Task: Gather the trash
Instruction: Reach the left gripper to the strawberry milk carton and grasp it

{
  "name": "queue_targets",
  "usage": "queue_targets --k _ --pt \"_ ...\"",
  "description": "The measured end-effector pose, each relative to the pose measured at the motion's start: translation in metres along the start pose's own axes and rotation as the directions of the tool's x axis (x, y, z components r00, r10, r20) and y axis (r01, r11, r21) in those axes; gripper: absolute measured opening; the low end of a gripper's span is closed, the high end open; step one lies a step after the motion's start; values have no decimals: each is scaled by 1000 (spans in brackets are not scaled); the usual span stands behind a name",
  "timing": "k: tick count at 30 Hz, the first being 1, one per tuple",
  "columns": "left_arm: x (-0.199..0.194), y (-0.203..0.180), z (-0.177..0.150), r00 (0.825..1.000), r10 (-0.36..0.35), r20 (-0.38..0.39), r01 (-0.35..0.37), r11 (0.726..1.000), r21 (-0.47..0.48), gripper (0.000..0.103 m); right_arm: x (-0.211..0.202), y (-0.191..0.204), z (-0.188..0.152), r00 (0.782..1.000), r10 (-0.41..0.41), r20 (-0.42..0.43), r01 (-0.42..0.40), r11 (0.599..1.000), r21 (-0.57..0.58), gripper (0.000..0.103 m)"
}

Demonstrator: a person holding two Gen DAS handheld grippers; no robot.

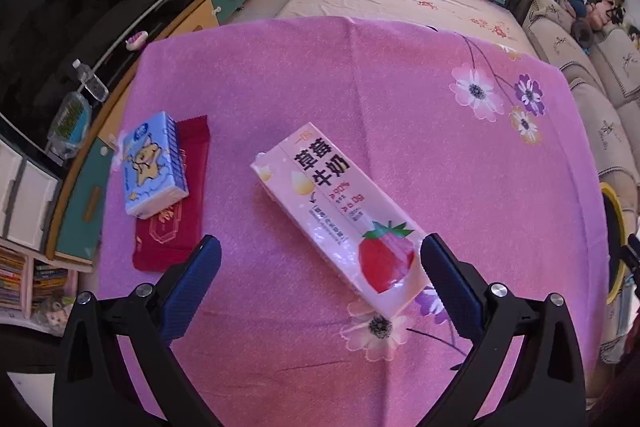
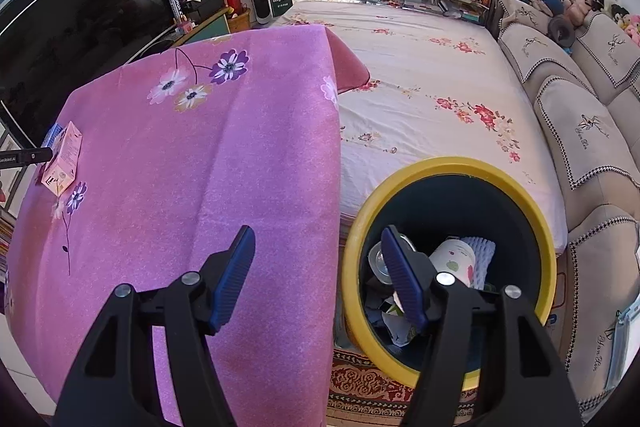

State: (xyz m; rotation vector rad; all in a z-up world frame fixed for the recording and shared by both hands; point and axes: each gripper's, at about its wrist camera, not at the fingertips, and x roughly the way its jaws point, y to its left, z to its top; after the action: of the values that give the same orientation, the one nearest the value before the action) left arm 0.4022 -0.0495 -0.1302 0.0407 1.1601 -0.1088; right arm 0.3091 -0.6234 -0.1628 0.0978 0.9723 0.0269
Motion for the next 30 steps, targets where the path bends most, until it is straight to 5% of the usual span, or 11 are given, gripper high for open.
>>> queue_targets --k 3,12,16,18,20,30 --pt "-2 -10 -2 999 -42 30 43 998 -35 98 -1 5 1 1000 5 3 -5 1000 -9 63" --pt "24 -28 -12 998 62 -2 -61 981 -182 98 -6 9 3 999 30 20 -29 999 -24 63" --pt "36 -32 -7 997 68 -22 -71 983 -171 73 -7 5 2 999 45 24 -44 999 -20 63" --pt "40 -35 -8 997 72 -23 -75 986 -148 71 -10 1 -3 998 54 28 -53 998 -17 63" --pt "37 -42 -12 997 82 -2 -82 991 -103 54 -13 -4 -9 998 52 30 -52 999 -11 63" --pt "-30 -130 -41 986 -41 162 18 990 142 50 -37 -56 -39 999 -5 41 2 998 65 63"
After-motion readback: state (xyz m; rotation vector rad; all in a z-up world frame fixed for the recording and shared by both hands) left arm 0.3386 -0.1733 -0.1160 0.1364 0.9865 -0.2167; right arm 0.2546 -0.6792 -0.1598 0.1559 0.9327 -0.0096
